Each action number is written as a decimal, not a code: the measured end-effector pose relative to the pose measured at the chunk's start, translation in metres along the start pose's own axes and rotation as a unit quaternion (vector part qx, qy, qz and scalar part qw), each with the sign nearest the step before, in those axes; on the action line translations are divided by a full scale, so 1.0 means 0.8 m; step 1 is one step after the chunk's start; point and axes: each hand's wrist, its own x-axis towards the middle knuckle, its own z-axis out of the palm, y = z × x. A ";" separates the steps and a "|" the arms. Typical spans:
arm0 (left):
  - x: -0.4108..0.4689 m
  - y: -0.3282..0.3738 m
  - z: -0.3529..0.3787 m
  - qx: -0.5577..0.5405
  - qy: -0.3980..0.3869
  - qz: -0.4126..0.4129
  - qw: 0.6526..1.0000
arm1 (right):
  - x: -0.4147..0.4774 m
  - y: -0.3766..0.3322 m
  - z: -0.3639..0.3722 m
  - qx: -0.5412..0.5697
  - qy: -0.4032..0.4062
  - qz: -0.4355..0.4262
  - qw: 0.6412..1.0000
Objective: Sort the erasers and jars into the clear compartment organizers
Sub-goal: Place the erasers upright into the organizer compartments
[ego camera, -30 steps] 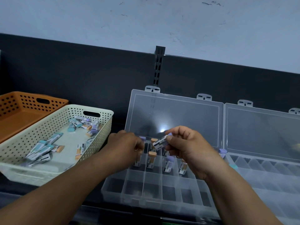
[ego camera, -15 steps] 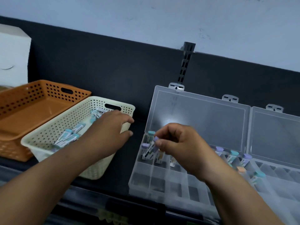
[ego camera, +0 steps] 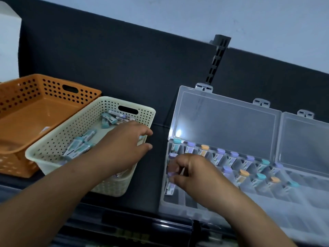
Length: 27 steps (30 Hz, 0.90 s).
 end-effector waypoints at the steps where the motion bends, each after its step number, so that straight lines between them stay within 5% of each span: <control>1: 0.001 0.000 0.000 -0.001 -0.002 0.003 1.000 | -0.001 0.001 0.001 0.002 0.002 0.005 1.000; 14: 0.002 -0.012 -0.020 -0.031 -0.017 0.018 0.999 | 0.000 -0.006 -0.012 0.026 0.028 0.053 0.998; 27: -0.013 -0.092 -0.080 0.072 0.035 -0.050 0.996 | 0.108 -0.098 -0.004 -0.036 0.014 -0.077 0.996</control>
